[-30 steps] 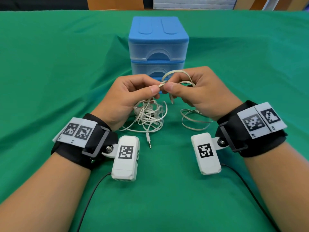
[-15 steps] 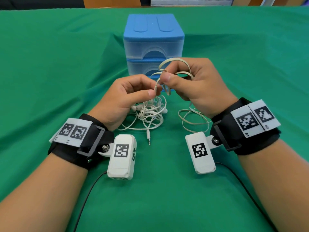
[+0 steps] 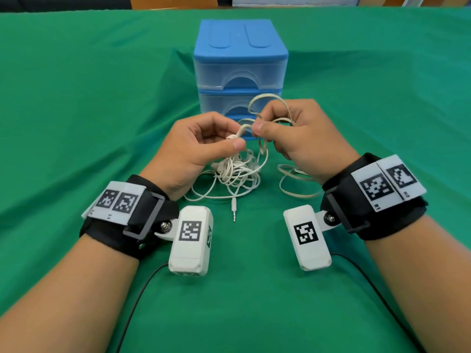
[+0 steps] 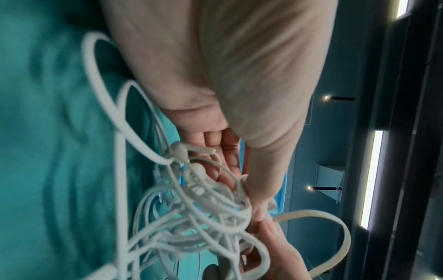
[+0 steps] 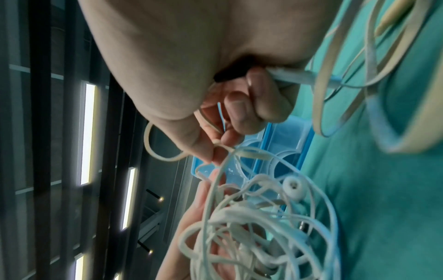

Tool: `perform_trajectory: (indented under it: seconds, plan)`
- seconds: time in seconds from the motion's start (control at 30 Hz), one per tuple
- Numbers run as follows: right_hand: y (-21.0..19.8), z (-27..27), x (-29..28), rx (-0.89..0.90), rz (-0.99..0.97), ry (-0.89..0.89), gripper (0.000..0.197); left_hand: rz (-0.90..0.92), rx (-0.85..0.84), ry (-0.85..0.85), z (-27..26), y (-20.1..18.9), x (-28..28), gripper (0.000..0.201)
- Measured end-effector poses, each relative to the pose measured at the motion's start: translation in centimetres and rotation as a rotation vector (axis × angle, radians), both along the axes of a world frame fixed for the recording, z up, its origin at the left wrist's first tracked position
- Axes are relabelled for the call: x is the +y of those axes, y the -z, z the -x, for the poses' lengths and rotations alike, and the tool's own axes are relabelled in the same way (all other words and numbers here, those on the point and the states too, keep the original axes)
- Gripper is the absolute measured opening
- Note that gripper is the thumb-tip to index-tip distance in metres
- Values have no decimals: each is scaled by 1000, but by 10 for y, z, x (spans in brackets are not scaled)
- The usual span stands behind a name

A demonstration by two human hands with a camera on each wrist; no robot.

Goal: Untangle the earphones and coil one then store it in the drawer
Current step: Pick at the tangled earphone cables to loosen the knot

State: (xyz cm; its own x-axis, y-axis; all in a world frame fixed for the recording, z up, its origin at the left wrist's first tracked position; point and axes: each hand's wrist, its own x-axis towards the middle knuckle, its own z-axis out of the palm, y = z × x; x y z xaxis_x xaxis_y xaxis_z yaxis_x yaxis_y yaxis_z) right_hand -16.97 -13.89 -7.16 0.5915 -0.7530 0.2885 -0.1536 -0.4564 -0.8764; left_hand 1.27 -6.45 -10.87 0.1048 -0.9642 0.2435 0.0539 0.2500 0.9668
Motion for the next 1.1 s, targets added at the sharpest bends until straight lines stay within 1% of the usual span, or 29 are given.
perform_trajectory:
  seconds: [0.07,0.17,0.33,0.53,0.67,0.83,1.1]
  plan:
    - [0,0,-2,-36,5,40,14,-8,-9,6,0,-1,1,22]
    - [0,0,-1,-50,4,55,11,-19,-22,39,0,-1,2,25]
    - [-1,0,2,-65,8,48,13,-13,-46,36,2,-5,3,21]
    - [3,-1,-5,-138,-4,156,13,-11,4,18,2,-7,2,18]
    - [2,-1,-5,-158,15,116,15,-28,-36,-26,2,-5,2,15]
    - [-1,-1,-3,-157,44,83,20,-25,-75,-22,2,-3,-1,17]
    - [1,0,-5,-157,43,83,13,-33,-69,-33,1,-3,-1,15]
